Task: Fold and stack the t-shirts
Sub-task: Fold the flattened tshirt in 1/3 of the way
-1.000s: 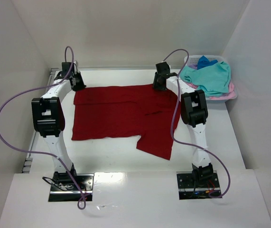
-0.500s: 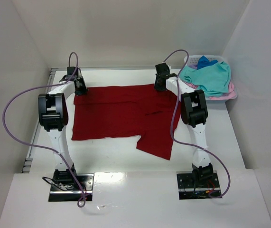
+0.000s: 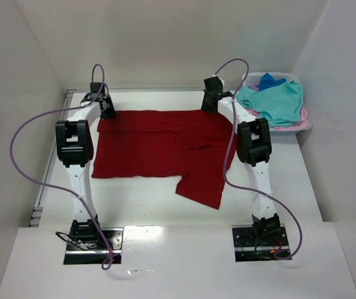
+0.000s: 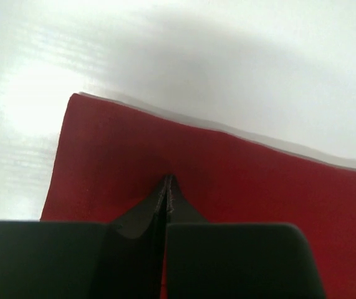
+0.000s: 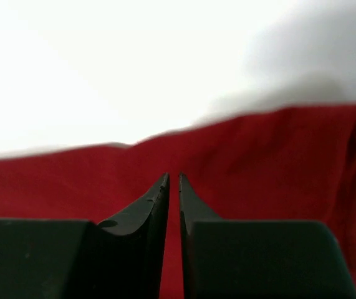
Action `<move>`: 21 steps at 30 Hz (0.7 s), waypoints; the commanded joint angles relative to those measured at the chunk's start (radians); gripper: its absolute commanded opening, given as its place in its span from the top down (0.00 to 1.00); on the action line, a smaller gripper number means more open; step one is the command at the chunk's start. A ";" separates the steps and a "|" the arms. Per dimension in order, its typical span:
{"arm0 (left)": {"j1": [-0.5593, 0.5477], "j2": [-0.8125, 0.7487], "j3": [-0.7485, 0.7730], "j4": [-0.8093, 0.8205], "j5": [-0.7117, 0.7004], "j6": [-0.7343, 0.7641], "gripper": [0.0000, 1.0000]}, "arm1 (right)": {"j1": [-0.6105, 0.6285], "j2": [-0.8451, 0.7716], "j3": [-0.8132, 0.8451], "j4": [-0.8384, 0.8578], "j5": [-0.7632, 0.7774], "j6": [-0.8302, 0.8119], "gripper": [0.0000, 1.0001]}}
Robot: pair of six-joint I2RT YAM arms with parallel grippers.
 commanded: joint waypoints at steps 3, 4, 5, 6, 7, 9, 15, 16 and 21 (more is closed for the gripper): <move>-0.004 0.096 0.078 -0.047 -0.018 0.014 1.00 | 0.012 0.072 0.167 -0.017 -0.003 0.011 0.84; -0.004 0.096 0.089 -0.047 -0.018 0.014 1.00 | 0.012 0.089 0.195 -0.034 -0.003 0.011 0.84; 0.005 0.105 0.104 -0.047 -0.018 0.014 1.00 | 0.012 0.124 0.253 -0.057 -0.003 0.011 0.84; 0.005 0.105 0.104 -0.047 -0.018 0.023 1.00 | 0.012 0.144 0.285 -0.071 -0.003 0.011 0.84; 0.005 0.114 0.113 -0.056 -0.018 0.023 1.00 | 0.012 0.165 0.317 -0.088 -0.003 0.011 0.84; 0.005 0.114 0.124 -0.056 -0.018 0.023 1.00 | 0.012 0.216 0.414 -0.147 -0.003 0.011 0.84; 0.005 0.114 0.124 -0.056 -0.009 0.023 1.00 | 0.012 0.108 0.315 -0.137 0.067 0.020 0.87; 0.005 0.114 0.124 -0.056 0.000 0.023 1.00 | 0.012 0.080 0.283 -0.113 0.077 0.020 0.88; 0.005 0.093 0.092 -0.047 0.011 0.023 1.00 | 0.003 -0.070 0.080 -0.052 0.087 0.029 0.95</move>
